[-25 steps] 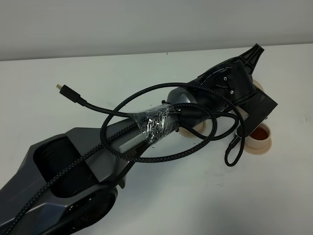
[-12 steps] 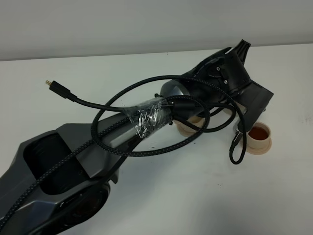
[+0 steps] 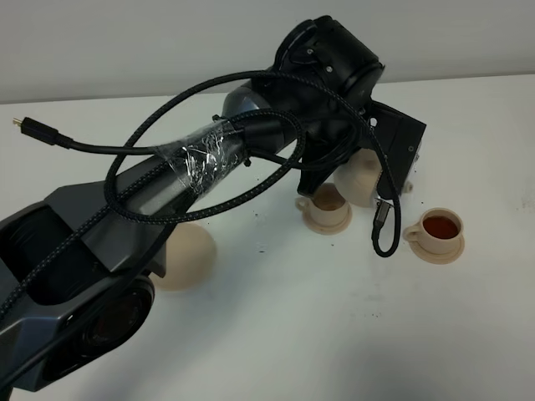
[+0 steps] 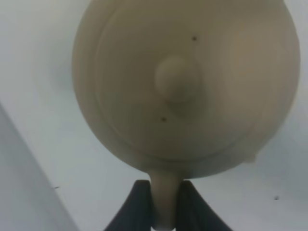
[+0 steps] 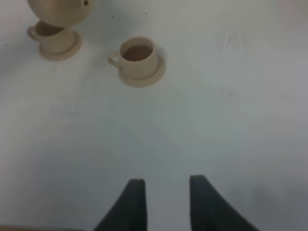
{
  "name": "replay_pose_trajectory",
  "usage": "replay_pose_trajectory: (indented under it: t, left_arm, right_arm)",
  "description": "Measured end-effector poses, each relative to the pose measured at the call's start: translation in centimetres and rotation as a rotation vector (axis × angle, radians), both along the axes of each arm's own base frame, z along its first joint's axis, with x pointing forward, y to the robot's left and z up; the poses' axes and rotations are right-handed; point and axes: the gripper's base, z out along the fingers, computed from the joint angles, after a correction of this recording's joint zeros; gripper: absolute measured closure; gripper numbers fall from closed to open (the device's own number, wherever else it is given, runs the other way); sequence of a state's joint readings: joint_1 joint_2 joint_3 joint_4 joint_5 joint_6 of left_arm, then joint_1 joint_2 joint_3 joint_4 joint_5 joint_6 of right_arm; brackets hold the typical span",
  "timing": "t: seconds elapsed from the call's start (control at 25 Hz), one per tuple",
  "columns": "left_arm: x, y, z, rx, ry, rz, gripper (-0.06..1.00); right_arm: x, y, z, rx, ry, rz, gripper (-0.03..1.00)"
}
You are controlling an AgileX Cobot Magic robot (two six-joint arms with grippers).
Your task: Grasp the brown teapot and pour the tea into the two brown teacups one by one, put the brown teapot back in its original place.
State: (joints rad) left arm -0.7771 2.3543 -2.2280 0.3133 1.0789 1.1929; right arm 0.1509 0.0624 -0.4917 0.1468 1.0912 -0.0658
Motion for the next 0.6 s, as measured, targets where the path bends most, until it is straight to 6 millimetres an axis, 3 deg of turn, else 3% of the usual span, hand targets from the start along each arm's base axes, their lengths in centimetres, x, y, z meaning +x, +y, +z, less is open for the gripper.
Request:
replay_pose_trajectory:
  t: [0.6]
  left_arm:
    - [-0.32,0.23,0.35,-0.051,0.112,0.012,0.82]
  right_arm:
    - [0.0,0.0,0.0,0.002,0.0,-0.001,0.73]
